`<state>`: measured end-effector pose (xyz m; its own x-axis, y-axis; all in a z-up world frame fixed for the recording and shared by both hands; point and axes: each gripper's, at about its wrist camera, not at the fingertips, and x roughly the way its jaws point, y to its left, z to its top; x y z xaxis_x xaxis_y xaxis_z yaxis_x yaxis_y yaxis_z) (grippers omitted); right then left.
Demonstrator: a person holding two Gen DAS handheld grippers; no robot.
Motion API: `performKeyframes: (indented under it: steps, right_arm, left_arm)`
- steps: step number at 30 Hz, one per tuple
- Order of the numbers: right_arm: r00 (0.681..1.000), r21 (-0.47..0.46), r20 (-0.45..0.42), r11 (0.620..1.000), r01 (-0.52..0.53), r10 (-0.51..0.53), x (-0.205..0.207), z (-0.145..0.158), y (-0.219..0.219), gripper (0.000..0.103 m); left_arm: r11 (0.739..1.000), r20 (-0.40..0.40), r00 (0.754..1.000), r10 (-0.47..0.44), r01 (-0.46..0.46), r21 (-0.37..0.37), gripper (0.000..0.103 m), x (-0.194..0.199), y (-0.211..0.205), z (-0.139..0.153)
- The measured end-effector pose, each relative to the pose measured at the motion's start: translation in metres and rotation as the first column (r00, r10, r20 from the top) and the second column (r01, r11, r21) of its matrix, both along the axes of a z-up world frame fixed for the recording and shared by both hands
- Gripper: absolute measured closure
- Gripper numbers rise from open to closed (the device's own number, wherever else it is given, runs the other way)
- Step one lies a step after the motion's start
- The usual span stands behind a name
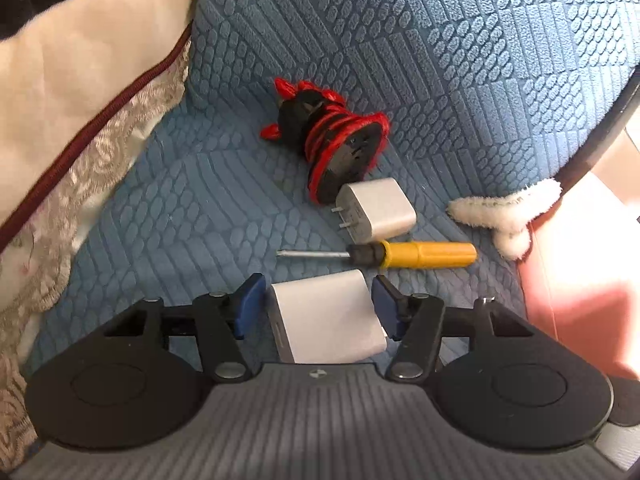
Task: Organize rigid objects
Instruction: 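Close the left gripper on the white adapter while the right gripper grasps the black USB stick, then lift the white adapter and black USB stick off the cushion with both tools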
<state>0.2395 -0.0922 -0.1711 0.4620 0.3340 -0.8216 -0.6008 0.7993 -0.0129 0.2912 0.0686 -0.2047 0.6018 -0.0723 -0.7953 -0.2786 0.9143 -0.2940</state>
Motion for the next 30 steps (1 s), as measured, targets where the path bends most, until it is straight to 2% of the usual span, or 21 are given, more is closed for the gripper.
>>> performKeyframes:
  steps: [7, 22, 25, 30]
  right_arm:
    - [0.999, 0.023, -0.027, 0.999, 0.040, -0.040, -0.002, 0.004, -0.005, 0.076]
    - [0.993, 0.050, -0.048, 0.993, 0.108, -0.106, -0.044, 0.023, -0.024, 0.076]
    - [0.993, 0.041, -0.040, 0.993, 0.111, -0.109, -0.055, 0.026, -0.026, 0.076]
    - [0.987, 0.038, -0.071, 0.988, 0.147, -0.144, -0.074, 0.026, -0.033, 0.076]
  left_arm:
    - [1.000, 0.032, 0.999, -0.006, 0.007, -0.020, 0.041, -0.022, -0.001, 0.013]
    - [0.999, 0.062, 0.998, -0.014, 0.017, -0.043, 0.041, -0.085, -0.007, 0.036]
    - [0.999, 0.055, 0.998, -0.031, 0.030, 0.014, 0.041, -0.096, -0.012, 0.039]
    - [0.996, 0.052, 0.996, -0.075, 0.073, 0.047, 0.041, -0.112, -0.018, 0.043]
